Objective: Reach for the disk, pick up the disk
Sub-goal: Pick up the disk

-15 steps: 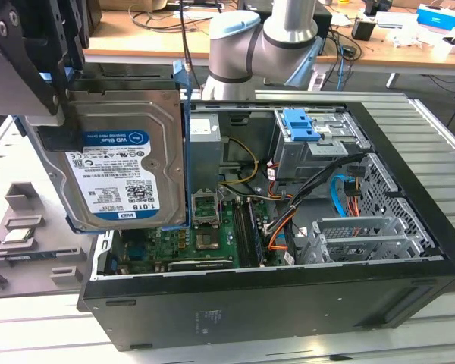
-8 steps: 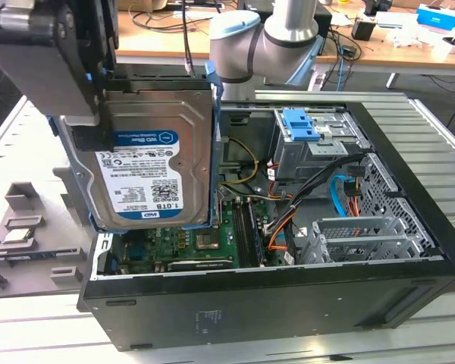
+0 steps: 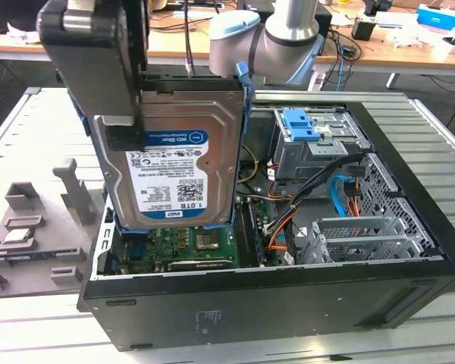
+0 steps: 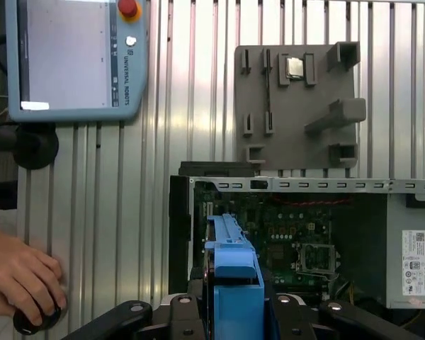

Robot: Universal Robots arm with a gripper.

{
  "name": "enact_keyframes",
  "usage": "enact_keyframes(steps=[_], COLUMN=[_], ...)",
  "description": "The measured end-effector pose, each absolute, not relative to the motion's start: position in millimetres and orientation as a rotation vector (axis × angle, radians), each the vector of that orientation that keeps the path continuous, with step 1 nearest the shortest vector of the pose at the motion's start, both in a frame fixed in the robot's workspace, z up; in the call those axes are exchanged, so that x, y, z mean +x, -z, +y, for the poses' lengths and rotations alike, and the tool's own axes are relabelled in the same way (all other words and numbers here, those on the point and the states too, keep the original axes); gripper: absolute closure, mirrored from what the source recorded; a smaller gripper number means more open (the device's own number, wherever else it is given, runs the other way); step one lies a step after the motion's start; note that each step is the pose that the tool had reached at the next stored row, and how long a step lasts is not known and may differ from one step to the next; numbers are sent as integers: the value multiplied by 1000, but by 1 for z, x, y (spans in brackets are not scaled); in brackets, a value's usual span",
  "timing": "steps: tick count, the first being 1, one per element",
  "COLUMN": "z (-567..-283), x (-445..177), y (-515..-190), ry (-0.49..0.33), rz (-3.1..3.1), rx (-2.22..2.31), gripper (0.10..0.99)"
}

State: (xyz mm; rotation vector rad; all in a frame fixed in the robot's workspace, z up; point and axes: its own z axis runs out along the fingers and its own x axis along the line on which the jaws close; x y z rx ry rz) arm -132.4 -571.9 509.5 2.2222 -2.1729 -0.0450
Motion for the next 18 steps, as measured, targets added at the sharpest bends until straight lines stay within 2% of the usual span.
enact_keyframes(steps=[18], z=[-572], x=[-76], y=[-510], ry=[46], rz=[-2173], rx=[2222], gripper=[718])
